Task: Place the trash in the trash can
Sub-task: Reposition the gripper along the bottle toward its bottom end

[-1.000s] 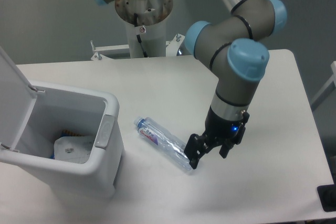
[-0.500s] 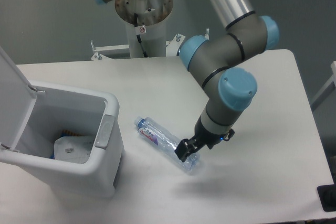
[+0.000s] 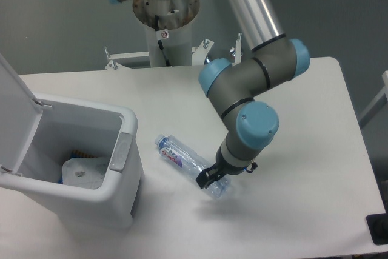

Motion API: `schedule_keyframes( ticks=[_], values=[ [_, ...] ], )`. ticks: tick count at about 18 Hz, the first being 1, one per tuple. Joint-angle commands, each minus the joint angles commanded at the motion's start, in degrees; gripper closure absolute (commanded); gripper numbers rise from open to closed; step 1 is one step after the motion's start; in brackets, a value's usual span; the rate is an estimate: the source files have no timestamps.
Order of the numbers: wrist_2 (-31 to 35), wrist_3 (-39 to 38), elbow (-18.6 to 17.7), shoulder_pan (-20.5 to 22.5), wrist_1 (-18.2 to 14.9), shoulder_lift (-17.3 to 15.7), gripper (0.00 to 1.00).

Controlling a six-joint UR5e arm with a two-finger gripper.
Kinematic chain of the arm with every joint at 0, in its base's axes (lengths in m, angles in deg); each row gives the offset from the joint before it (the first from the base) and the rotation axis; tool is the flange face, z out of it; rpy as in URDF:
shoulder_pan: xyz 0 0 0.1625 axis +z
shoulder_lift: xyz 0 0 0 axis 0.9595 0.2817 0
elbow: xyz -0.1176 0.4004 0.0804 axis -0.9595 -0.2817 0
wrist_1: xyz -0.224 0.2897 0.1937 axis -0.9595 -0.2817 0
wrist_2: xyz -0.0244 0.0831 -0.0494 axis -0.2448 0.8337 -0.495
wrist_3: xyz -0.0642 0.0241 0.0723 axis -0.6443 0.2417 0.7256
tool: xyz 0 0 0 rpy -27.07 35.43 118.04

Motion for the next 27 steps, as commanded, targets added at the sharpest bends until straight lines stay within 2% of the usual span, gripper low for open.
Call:
schedule_keyframes(
  ticks=[8, 17, 21, 25, 27],
  values=[
    [2.72, -2.64, 0.0, -0.79, 0.18, 1.76, 0.0],
    [5.54, -5.27, 1.58, -1.93, 0.18, 4.3, 0.01],
    [5.54, -5.71, 2.02, -2.02, 0.18, 4.83, 0.13],
    [5.54, -5.71, 2.02, -2.11, 0.18, 4.83, 0.32],
    [5.54, -5.71, 2.02, -2.11, 0.18, 4.66, 0.37]
  ],
)
